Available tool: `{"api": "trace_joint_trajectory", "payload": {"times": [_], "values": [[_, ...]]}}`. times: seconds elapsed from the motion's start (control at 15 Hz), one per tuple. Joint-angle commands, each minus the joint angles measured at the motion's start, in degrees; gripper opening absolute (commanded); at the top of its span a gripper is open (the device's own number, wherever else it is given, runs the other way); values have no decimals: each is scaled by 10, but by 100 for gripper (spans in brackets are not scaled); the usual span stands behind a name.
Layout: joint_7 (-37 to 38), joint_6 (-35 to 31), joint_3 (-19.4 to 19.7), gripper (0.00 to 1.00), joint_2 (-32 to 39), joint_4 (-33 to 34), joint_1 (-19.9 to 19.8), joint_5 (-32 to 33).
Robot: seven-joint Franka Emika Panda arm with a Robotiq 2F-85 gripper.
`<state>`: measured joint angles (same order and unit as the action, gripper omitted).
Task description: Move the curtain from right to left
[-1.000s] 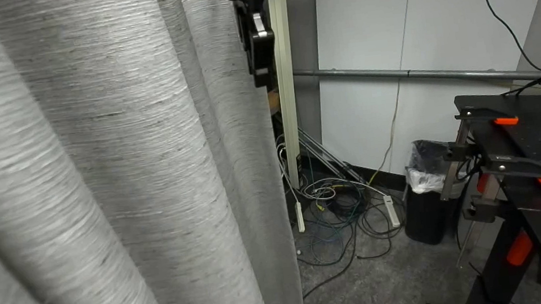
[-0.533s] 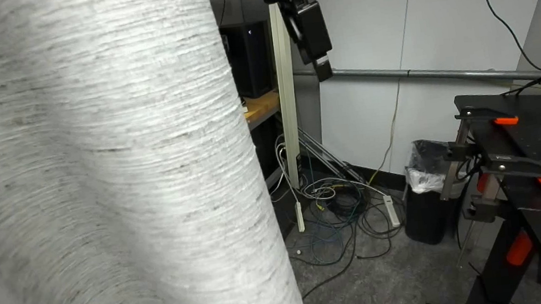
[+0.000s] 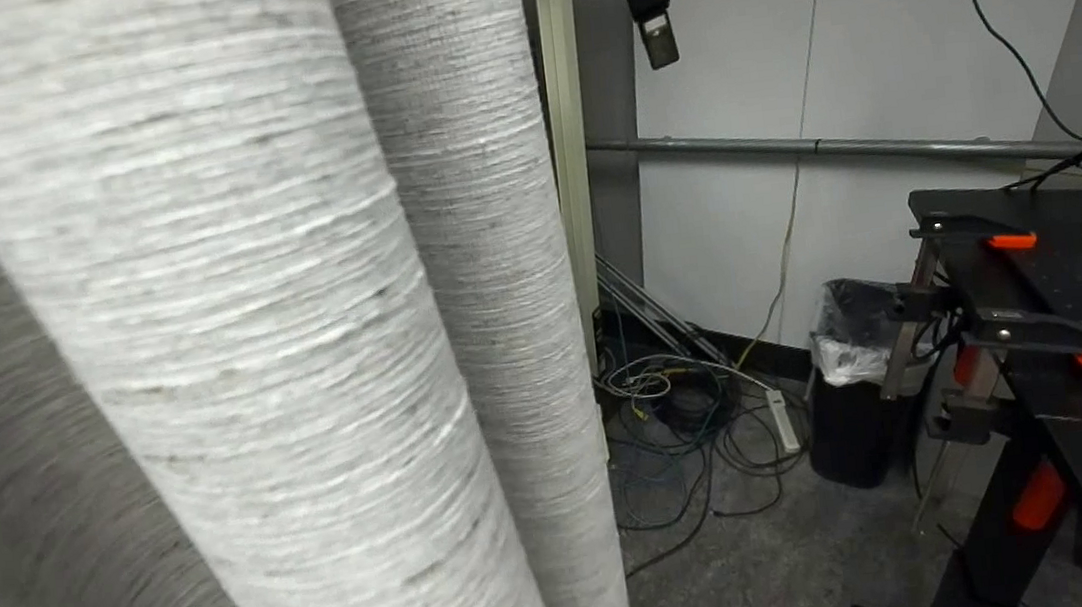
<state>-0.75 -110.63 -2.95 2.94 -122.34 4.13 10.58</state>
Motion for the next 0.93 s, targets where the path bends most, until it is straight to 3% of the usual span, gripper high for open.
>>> {"api": "trace_joint_trajectory", "payload": {"times": [0.0, 0.87], "values": [[61, -16, 17, 100, -85, -51, -20, -4], [286, -67, 9, 100, -345, -228, -63, -33]]}}
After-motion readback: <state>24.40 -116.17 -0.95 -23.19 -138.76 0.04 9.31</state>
